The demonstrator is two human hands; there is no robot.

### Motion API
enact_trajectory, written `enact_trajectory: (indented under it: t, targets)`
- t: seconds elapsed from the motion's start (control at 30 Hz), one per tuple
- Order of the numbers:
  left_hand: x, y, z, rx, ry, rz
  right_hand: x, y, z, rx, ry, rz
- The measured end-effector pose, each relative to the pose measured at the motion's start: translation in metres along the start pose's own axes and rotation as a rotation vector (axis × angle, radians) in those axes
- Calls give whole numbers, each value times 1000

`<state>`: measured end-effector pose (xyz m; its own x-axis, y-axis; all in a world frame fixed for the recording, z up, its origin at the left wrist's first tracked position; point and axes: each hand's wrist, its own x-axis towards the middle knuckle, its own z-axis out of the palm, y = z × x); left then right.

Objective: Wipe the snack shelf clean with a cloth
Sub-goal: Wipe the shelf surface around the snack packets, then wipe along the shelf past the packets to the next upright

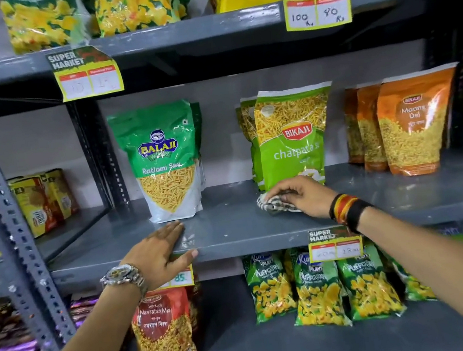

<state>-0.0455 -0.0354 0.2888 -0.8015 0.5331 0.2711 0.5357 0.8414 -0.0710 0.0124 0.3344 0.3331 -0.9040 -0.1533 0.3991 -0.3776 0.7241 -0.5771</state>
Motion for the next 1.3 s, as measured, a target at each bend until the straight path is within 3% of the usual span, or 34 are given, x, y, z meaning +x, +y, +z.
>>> enact_trajectory:
  t: [0.37,0.47,0.63,0.8,0.87,0.93,1.03,1.2,1.3]
  targets:
    - [0,-1,2,-6,24,-6,59,-11,32,8,65,57]
    - [0,0,2,-3,28,-2,62,-9,40,-100,-19,133]
    - [-1,-4,4,-27,5,0,31,-20,45,-200,-102,61]
    - [-1,-2,1,-36,-3,-7,-49,-40,1,-52,-274,-74]
    - [-1,4,-2,-40,2,6,-47,-22,-27,-30,-183,-21]
    - [5,25,-2,-60,46,63,-34,13,-44,-67,-36,57]
    - [19,83,-4,-83,69,187,-38,34,-32,-147,-1,121]
    - [53,153,-3,-76,59,283,-77,5,-57,-70,-264,-21]
    - [70,174,-1,-56,61,287,-68,33,-104,-81,-60,37]
